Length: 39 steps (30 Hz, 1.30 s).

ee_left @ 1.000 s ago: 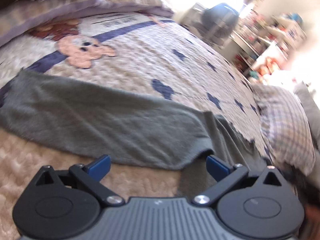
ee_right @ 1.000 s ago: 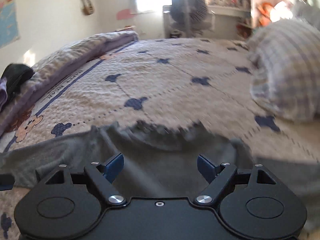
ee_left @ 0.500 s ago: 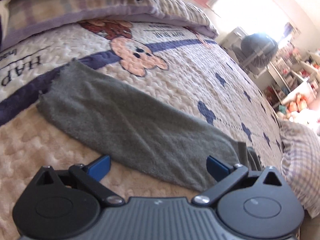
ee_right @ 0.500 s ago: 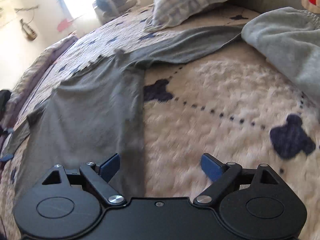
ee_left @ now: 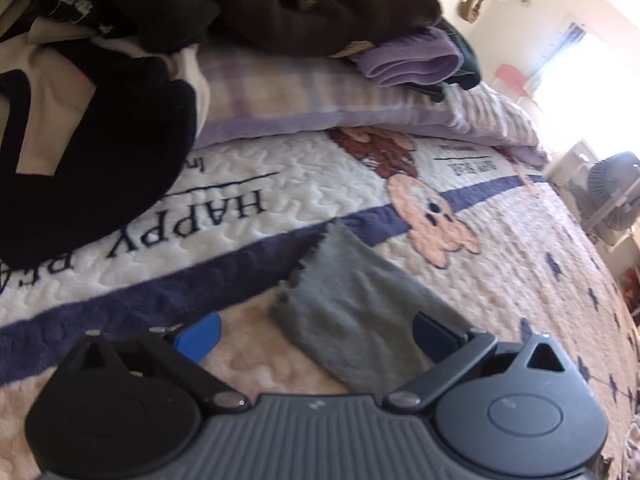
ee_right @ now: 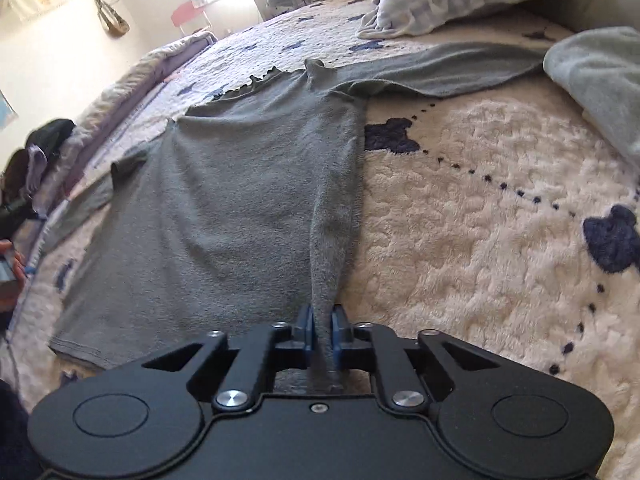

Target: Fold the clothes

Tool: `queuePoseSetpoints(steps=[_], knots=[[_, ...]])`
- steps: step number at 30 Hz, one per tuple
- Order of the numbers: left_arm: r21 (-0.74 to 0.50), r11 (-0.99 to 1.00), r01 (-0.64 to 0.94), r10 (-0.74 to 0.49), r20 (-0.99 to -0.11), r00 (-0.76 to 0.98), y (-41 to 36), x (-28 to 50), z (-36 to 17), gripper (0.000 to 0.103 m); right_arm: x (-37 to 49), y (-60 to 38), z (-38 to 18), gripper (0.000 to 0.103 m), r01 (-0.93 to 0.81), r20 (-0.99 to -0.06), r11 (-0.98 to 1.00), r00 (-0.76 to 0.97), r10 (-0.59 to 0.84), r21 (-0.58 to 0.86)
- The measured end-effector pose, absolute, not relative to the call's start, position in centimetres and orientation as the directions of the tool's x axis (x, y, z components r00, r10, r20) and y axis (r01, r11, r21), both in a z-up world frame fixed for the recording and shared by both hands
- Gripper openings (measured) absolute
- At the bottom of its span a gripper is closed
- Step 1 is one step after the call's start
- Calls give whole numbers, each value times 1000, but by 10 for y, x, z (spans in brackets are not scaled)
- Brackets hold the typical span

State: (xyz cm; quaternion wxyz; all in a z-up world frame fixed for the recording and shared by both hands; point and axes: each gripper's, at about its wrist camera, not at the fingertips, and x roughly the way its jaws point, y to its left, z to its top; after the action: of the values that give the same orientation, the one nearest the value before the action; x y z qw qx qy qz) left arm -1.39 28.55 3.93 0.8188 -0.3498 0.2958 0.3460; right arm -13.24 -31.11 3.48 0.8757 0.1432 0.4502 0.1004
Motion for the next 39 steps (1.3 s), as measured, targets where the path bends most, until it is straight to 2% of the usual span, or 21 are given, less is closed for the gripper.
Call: queuePoseSetpoints(steps=[12,18,22,26,29,39], knots=[[-340,524,-780,359,-743,565,288,-3,32,103,-141,-335,84,4,-115,-663,904,643,384,412],[-457,459,-762,326,-711,623,296,-17,33,103,-145,-351,64,4,-41,-697,918,637,329,395],[-419,480,-771,329,-729,601,294,-9,33,103,-148,-368,61,2,38,-697,929,673,248,367],[-413,494,-765,332,-724,605,293,-8,31,103,-143,-358,51,11,-6,-710,937,651,269,350],[-434,478,-764,331,-716,614,295,-10,31,103,-140,-344,42,30,-42,-716,931,628,307,362],[-473,464,-749,304,-709,636,301,-11,33,103,-139,-330,32,34,-59,-736,939,605,304,339]])
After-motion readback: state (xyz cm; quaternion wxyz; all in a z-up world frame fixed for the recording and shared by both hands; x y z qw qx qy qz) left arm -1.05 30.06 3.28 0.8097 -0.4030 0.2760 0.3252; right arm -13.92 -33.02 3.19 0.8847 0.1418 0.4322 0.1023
